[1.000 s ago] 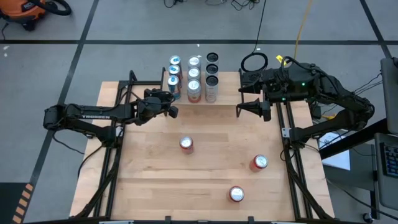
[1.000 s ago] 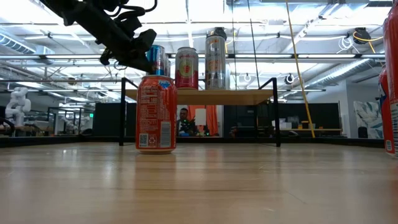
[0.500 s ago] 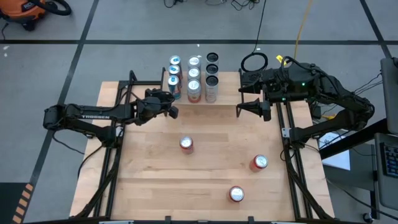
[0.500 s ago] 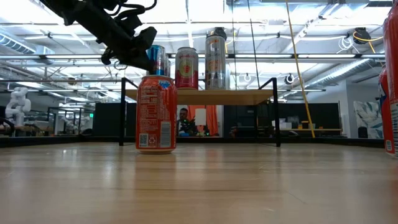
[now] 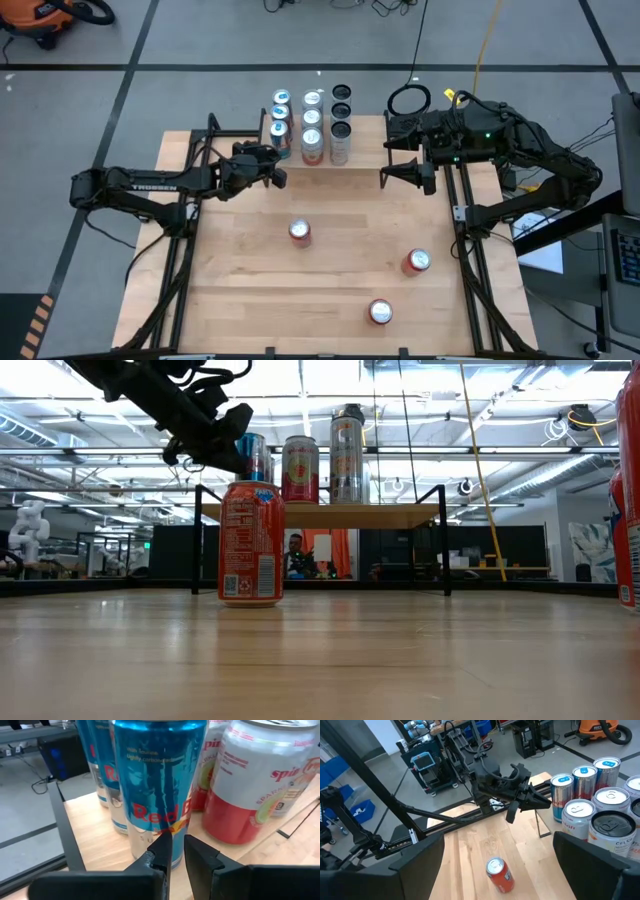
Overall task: Place canned beverage on shelf
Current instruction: Put the blue soda can aligned with the other blue soda can on the shelf, then put the top left red soda can on the shelf
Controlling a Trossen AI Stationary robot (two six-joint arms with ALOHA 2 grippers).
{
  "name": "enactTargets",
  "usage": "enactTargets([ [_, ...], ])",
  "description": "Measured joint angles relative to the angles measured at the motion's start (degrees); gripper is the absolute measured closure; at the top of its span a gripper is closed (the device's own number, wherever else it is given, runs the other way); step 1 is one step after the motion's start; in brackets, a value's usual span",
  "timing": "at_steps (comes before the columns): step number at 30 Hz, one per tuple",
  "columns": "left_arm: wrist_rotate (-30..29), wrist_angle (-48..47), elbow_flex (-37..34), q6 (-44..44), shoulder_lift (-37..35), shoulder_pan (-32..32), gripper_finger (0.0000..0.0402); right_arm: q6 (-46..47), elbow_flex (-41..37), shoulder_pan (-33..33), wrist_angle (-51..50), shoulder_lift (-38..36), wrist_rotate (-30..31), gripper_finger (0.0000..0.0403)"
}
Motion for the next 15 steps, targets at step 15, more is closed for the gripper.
enactTargets([
  [15, 1.91, 0.16, 0.0, -0.52, -0.68, -1.41, 0.035, -0.18, 0.0, 0.02, -0.1, 0.0, -0.01, 0.0051],
])
